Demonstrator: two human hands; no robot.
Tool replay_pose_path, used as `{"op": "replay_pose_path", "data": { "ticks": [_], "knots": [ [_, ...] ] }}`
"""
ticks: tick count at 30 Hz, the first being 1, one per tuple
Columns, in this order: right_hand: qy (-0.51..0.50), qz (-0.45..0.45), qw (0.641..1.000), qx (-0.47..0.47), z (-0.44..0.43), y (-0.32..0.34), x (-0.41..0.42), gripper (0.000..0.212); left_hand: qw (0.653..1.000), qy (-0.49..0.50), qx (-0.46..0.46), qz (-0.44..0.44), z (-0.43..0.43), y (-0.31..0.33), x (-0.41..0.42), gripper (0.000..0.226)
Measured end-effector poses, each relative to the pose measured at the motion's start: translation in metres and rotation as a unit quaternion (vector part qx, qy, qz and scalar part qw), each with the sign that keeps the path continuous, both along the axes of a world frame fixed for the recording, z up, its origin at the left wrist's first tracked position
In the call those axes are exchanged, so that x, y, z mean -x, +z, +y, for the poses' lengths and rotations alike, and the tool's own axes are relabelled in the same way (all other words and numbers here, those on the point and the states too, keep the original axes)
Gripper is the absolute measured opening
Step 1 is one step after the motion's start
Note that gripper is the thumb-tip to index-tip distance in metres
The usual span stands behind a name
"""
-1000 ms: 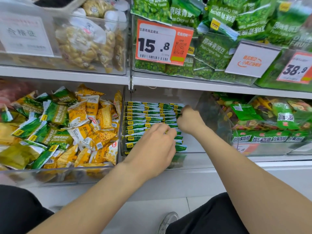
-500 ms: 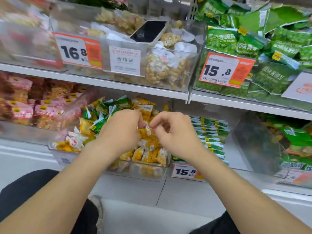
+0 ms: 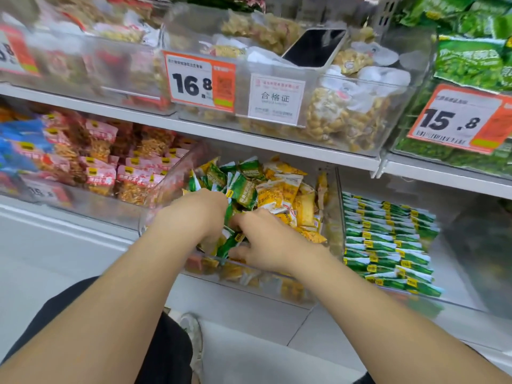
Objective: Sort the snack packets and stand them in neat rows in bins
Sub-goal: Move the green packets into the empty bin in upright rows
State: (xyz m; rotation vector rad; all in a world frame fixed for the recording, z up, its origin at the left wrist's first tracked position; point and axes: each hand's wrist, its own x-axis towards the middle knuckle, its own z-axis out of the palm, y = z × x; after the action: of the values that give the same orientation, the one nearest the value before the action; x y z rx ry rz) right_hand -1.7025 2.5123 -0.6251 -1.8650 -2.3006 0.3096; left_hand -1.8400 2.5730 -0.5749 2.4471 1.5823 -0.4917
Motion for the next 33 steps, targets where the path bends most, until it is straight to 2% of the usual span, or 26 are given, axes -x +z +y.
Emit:
{"op": "replay_pose_path", "data": {
  "ticks": [2,4,7,10,13,15,19,22,24,27,29,33],
  "knots": [
    [-0.032,0.052,0.998,0.019,0.004,0.000,0.001,0.049,1.000,0.009,0.002,-0.010,0.001,-0.001,0.002,0.071],
    [-0.077,0.089,0.993,0.032,0.005,-0.002,0.003,0.057,0.999,0.023,-0.002,-0.038,0.001,0.000,0.004,0.077],
    [-0.118,0.051,0.991,0.031,0.004,-0.005,0.009,0.061,0.992,0.042,0.002,-0.118,0.001,0.002,0.009,0.082],
    [-0.147,0.054,0.986,0.050,0.003,0.000,0.014,0.053,0.981,0.041,0.023,-0.190,0.002,0.002,0.012,0.080],
    [-0.192,0.104,0.975,0.052,0.001,0.011,0.013,0.028,0.968,0.056,-0.008,-0.245,0.004,0.001,0.015,0.068],
    [-0.227,0.155,0.961,0.041,-0.002,0.019,0.006,0.016,0.959,0.063,-0.045,-0.272,0.006,0.001,0.017,0.058],
    [-0.259,0.265,0.929,0.011,-0.015,0.039,-0.017,0.028,0.944,0.063,-0.076,-0.316,0.004,0.006,0.017,0.044],
    [-0.244,0.346,0.905,-0.031,-0.029,0.052,-0.033,0.019,0.940,0.023,-0.074,-0.333,-0.004,0.010,0.014,0.031],
    [-0.243,0.416,0.875,-0.055,-0.035,0.059,-0.040,0.014,0.935,-0.010,-0.061,-0.350,-0.009,0.011,0.012,0.031],
    [-0.264,0.504,0.822,-0.026,-0.038,0.060,-0.043,0.019,0.923,-0.025,-0.028,-0.383,-0.016,0.014,0.006,0.036],
    [-0.284,0.504,0.816,0.004,-0.040,0.055,-0.045,0.021,0.896,-0.020,0.009,-0.443,-0.017,0.015,0.001,0.032],
    [-0.303,0.482,0.822,0.018,-0.046,0.053,-0.052,0.024,0.808,-0.004,0.179,-0.561,-0.026,0.020,-0.012,0.037]
  ]
}}
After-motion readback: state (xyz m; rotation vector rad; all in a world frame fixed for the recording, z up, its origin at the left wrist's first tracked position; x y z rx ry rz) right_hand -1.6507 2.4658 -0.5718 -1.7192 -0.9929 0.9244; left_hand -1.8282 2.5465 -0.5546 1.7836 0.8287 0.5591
